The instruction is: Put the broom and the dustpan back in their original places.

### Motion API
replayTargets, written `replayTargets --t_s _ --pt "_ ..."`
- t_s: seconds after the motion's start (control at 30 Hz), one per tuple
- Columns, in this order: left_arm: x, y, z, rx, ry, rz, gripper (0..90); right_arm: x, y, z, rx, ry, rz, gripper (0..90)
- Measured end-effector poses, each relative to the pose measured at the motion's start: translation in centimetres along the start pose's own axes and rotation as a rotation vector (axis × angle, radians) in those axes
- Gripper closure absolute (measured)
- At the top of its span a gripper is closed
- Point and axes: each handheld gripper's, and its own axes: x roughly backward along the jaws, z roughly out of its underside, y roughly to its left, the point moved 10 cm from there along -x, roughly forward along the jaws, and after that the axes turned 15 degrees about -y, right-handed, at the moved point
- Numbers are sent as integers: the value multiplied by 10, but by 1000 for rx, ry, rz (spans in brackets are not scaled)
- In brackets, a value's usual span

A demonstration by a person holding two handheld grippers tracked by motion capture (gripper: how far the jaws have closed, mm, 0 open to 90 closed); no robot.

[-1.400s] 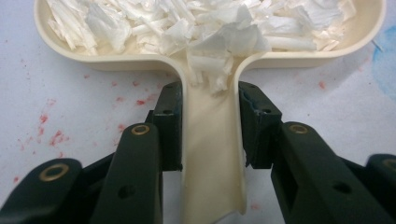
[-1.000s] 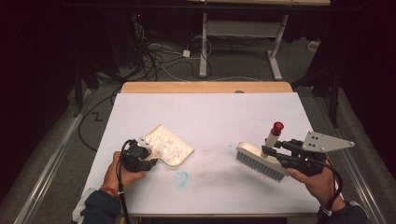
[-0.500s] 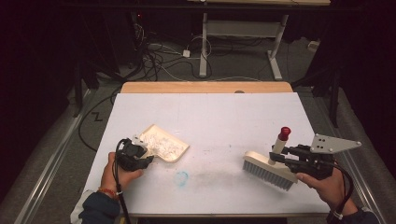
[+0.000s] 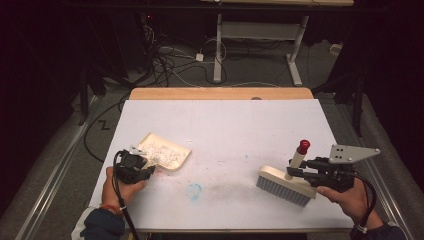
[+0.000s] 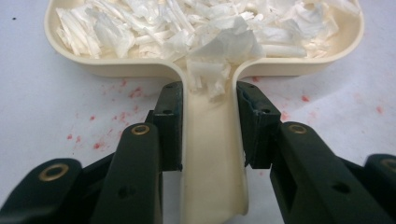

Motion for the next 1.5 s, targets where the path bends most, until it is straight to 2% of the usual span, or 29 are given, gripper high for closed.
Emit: replayTargets --t_s 0.07,0.13,0.23,0.4,0.43,0.5,0.53,0.67,0.7,0.73,0.77,0.8,0.83,0.9,0.93,0.97,1.0,1.03,1.1,1.13,1.2,1.27,1.37,1.43,1.5 --pt "0 0 1 4 0 -8 629 -4 -3 0 -8 0 -1 712" --pt "-1 -1 0 34 -8 -12 626 -8 -6 0 -12 -1 -7 712" --pt "0 -2 -1 44 -17 -24 614 -14 -13 0 -23 -6 -2 712" --pt "1 -10 -1 49 -37 -8 542 -21 -26 -1 -38 -2 9 699" --pt "2 -15 0 24 -51 6 525 -22 -29 -1 -31 4 18 692" --pt "4 -20 1 10 -61 17 497 -25 -35 -3 -38 13 17 680" --pt "4 -23 1 -3 -69 33 485 -27 -41 -3 -37 21 34 673" --pt "6 -28 3 -27 -79 35 444 -37 -58 -4 -39 44 77 656" --pt "6 -28 3 -27 -79 35 427 -37 -58 -4 -39 44 77 656" --pt "8 -29 3 -32 -95 43 421 -44 -66 -4 -44 56 93 650" --pt "10 -31 1 -46 -132 65 401 -46 -69 -4 -39 63 105 646" --pt "10 -31 1 -46 -132 65 383 -48 -72 -4 -46 66 116 647" --pt "14 -33 -1 -79 -188 91 368 -51 -75 -5 -54 61 115 646" --pt "16 -33 0 -95 -234 121 347 -55 -82 -4 -58 66 140 643" --pt "17 -33 1 -101 -254 121 329 -57 -85 -4 -65 71 155 638" --pt "17 -33 2 -121 -267 112 268 -59 -88 -3 -61 77 169 630" --pt "17 -33 2 -121 -267 112 261 -61 -90 -3 -60 83 187 628" --pt "19 -35 2 -158 -293 108 254 -63 -92 -2 -65 89 194 627" --pt "20 -37 1 -190 -311 95 227 -67 -95 -1 -60 94 205 621" --pt "20 -37 1 -190 -311 95 226 -67 -95 -1 -60 94 205 621" --pt "21 -41 -3 -212 -336 94 200 -71 -103 1 -75 92 245 612" --pt "23 -42 -4 -234 -348 84 201 -73 -107 1 -89 84 258 612" --pt "23 -43 -5 -248 -346 74 201 -75 -113 5 -71 99 317 593" --pt "24 -43 -6 -254 -350 72 200 -75 -117 4 -39 87 367 554" --pt "25 -45 -7 -261 -357 74 200 -75 -119 0 -8 63 410 554"
